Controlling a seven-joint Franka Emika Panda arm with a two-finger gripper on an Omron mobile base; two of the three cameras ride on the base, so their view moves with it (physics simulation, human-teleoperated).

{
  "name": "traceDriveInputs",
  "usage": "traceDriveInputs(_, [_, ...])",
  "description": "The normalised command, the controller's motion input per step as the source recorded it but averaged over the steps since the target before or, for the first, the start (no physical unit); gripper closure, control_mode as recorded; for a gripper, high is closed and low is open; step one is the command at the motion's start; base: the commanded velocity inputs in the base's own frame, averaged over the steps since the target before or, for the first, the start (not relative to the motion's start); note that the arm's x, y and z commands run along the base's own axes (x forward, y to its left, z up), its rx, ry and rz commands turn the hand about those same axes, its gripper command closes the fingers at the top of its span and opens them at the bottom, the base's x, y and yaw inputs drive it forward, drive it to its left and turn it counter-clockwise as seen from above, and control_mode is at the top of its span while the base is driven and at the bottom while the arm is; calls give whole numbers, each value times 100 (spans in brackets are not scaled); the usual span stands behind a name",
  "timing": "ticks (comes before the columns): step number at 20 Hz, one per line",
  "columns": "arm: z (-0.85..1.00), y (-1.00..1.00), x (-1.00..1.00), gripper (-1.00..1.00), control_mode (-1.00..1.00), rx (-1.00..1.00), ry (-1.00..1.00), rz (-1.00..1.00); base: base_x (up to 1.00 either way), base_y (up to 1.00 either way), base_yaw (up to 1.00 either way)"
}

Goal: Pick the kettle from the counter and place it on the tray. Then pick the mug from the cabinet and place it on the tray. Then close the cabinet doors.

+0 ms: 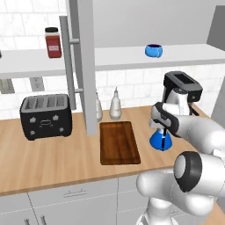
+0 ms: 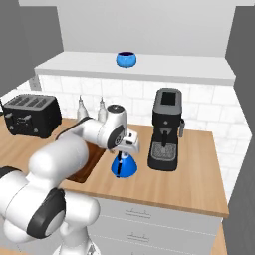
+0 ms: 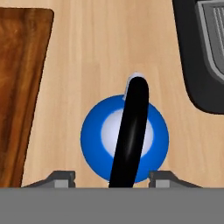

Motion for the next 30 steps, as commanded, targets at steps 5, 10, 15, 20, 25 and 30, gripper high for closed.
traceDriveInputs(5, [-27, 0, 14, 100, -100, 0, 2, 0, 0, 0, 0])
traceDriveInputs(10, [-21, 0, 6, 100, -100, 0, 0, 0, 0, 0, 0])
traceDriveInputs(15, [0, 0, 0, 100, -100, 0, 0, 0, 0, 0, 0])
traceDriveInputs(20, [12, 13, -10, 100, -100, 0, 3, 6, 0, 0, 0])
traceDriveInputs(25, [62, 5, -28, 100, -100, 0, 0, 1, 0, 0, 0])
traceDriveInputs(30, [0, 1, 0, 100, -100, -2, 0, 2, 0, 0, 0])
